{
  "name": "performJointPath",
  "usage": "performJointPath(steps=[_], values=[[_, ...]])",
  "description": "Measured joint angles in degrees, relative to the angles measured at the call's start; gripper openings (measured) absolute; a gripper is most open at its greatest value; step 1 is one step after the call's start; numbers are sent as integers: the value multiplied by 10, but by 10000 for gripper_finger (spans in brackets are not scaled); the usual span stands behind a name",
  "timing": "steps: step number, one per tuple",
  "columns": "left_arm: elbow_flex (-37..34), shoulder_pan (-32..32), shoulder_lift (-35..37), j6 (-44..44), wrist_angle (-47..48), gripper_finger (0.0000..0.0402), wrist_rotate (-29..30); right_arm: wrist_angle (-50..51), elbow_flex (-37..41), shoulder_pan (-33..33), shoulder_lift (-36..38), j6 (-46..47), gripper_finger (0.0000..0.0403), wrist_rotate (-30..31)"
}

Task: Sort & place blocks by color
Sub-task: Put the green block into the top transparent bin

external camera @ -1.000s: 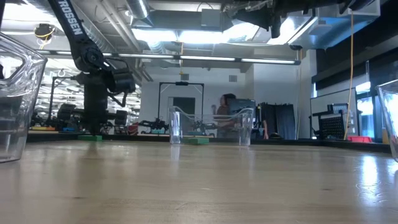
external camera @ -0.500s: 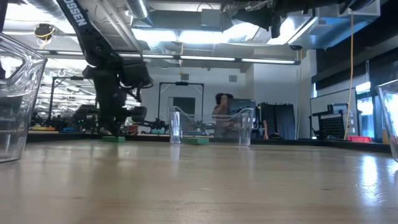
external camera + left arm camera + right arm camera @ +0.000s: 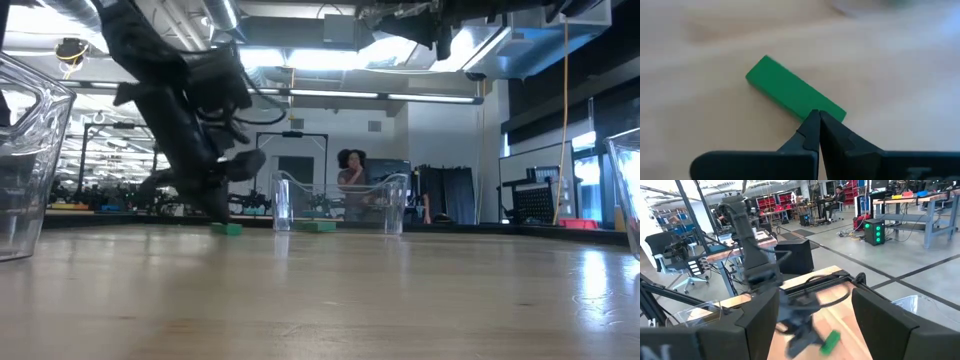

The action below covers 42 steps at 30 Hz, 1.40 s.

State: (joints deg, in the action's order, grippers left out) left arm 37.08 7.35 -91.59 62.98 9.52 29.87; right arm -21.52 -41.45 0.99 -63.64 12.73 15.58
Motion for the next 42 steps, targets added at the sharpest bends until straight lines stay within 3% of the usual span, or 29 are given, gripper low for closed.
performJointPath(steps=[10,15,20,26,30,35,42], values=[[1,-196,-2,-5,-89,0,-78,0,0,0,0,-4,252,0],[0,-239,-2,-6,-95,0,-77,0,0,0,0,-10,252,0],[9,-230,19,-92,-121,0,-106,0,0,0,0,-13,252,-1],[58,-175,40,-285,-100,14,-230,0,0,0,0,-12,252,-1],[109,-132,36,-420,-44,59,-305,0,0,0,0,-12,252,-1],[145,-91,35,-575,8,136,-328,0,0,0,0,-12,252,-1],[152,-58,19,-635,23,215,-359,0,0,0,0,-10,252,-1]])
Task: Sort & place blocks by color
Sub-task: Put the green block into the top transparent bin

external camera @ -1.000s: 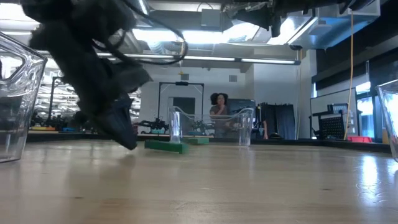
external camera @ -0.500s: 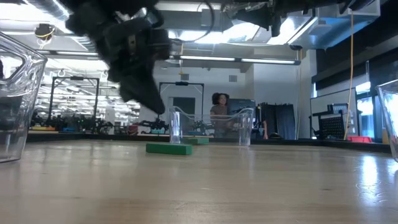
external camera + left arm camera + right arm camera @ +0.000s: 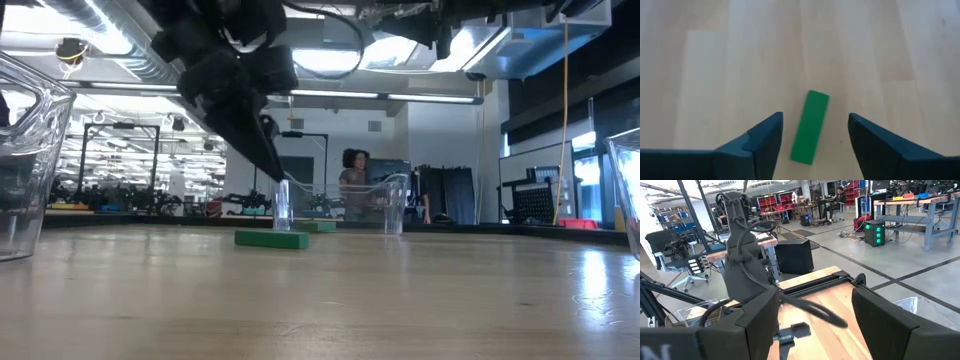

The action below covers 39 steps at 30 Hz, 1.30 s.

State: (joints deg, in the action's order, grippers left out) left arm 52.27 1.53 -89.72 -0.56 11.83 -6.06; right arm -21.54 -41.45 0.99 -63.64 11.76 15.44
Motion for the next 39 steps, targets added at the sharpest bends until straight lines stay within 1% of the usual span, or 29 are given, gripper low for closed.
performJointPath(steps=[4,8,13,18,21,24,28,29,31,34,36,39], values=[[1,-6,-31,-8,-18,225,-22,0,0,0,0,0,252,0],[1,-13,-70,-34,-35,226,-12,0,0,0,0,0,252,0],[0,-11,-117,-65,-35,226,18,0,0,0,0,-1,252,0],[2,-8,-136,-100,-33,226,14,0,0,0,0,-1,252,0],[2,-8,-137,-126,-20,214,9,1,0,0,0,-2,252,0],[2,-4,-138,-134,-5,178,7,0,0,0,0,-3,252,0],[2,6,-132,-129,3,93,4,1,0,0,0,-3,252,0],[1,11,-128,-118,7,83,8,1,0,0,0,-3,252,0],[0,26,-114,-96,19,84,15,0,0,0,0,-3,252,0],[-2,56,-78,-85,49,84,33,0,0,0,0,-3,252,0],[-2,77,-43,-82,64,84,55,0,0,0,0,-3,252,0],[-6,112,21,-46,71,84,62,1,0,0,0,-21,252,1]])
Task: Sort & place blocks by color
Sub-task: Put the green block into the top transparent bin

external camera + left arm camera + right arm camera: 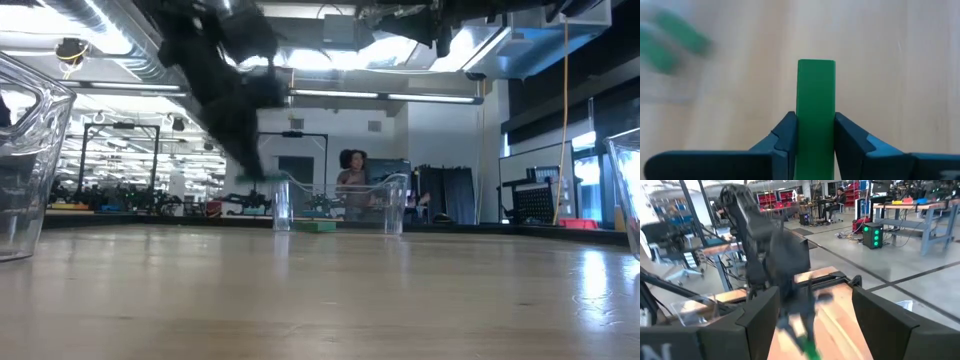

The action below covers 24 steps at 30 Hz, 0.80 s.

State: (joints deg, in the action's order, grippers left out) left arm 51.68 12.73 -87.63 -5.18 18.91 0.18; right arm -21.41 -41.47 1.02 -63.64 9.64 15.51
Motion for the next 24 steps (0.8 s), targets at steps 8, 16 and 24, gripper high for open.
performJointPath(steps=[8,16,24], values=[[-68,41,168,148,-226,84,-11,8,0,0,0,-10,252,0],[-181,-7,211,268,-515,84,-7,-2,0,0,0,-8,252,-4],[-186,-34,202,273,-569,84,33,-6,0,0,0,12,252,-6]])
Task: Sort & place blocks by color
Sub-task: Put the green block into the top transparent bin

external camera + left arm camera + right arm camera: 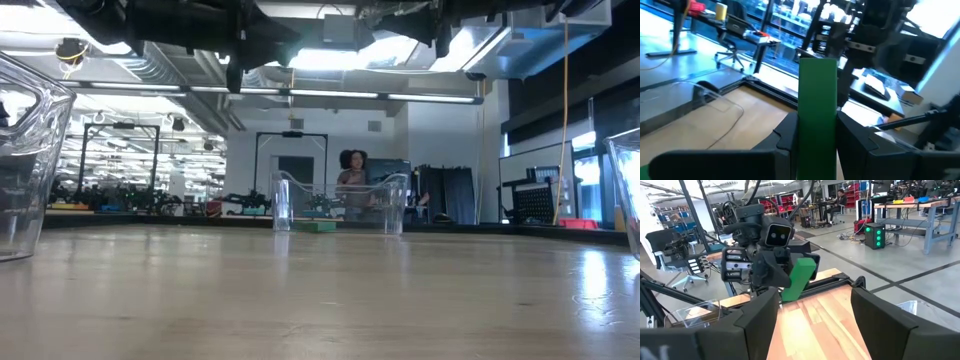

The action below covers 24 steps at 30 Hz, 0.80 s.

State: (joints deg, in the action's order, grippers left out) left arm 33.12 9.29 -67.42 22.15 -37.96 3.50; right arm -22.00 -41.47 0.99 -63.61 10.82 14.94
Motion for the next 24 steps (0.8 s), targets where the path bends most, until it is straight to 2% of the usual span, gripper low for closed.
performJointPath(steps=[6,10,15,18,24], values=[[20,17,-9,-13,26,84,-2,0,0,0,0,1,252,0],[106,61,-49,-40,149,84,-13,-8,0,0,0,10,252,0],[255,128,-157,-108,328,84,-33,-13,0,0,0,10,252,0],[333,159,-235,-136,374,84,-33,-14,0,0,0,10,252,0],[463,202,-387,-137,447,84,-30,-23,0,0,0,10,252,0]])
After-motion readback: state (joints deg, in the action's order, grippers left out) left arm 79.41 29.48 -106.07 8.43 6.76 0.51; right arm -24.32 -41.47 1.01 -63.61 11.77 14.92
